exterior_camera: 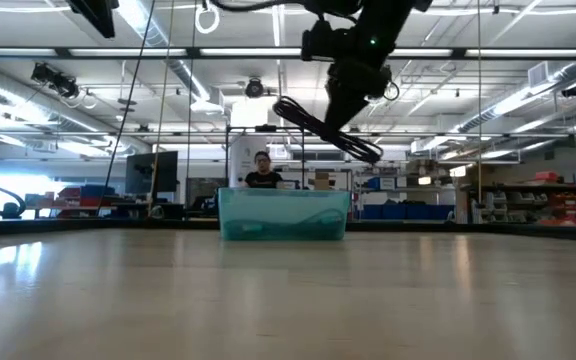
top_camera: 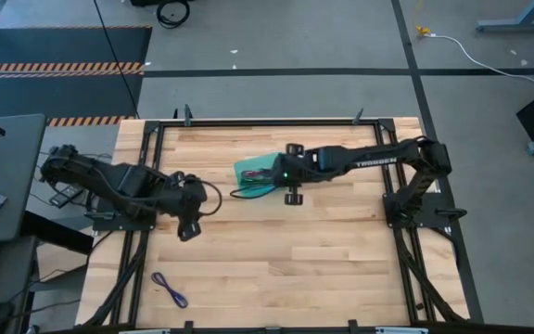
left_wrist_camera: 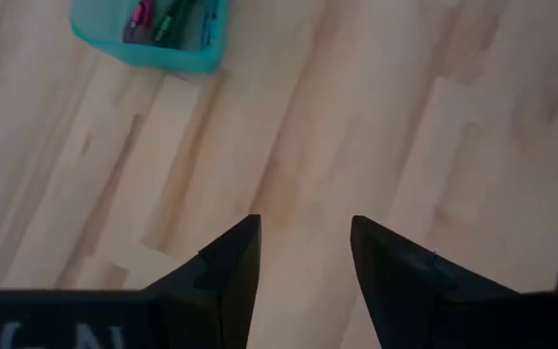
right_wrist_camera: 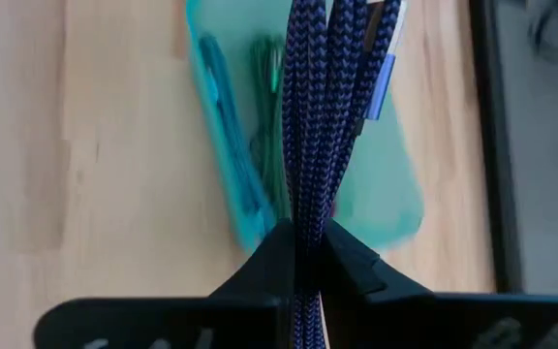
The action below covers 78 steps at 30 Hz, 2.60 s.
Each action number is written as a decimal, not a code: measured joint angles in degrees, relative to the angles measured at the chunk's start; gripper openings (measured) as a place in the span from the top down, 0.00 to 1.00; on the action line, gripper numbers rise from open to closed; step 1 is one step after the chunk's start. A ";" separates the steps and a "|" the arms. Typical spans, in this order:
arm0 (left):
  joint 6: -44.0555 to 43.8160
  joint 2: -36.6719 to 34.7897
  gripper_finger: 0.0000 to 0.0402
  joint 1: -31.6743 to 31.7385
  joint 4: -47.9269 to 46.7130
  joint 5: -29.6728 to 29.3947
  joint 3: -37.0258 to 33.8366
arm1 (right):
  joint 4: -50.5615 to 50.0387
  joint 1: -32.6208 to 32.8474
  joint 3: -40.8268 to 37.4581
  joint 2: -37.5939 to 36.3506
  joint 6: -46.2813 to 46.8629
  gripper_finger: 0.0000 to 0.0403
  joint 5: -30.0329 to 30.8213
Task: Pick and place USB-C Cables
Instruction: Put the right purple charger cable into the green bin, then put the purple charger cable into the green bin
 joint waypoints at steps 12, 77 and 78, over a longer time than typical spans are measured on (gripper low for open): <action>-13.03 0.04 0.58 -10.27 -1.36 -2.07 0.00 | 14.43 -4.66 0.20 7.21 -19.88 0.93 -11.41; 9.75 34.82 0.46 -40.70 22.10 15.02 -13.67 | 11.81 19.82 0.22 -18.85 12.76 0.28 7.04; 9.93 34.74 0.48 -40.70 23.27 15.21 -14.53 | 11.35 20.19 0.22 -18.84 13.20 0.28 7.70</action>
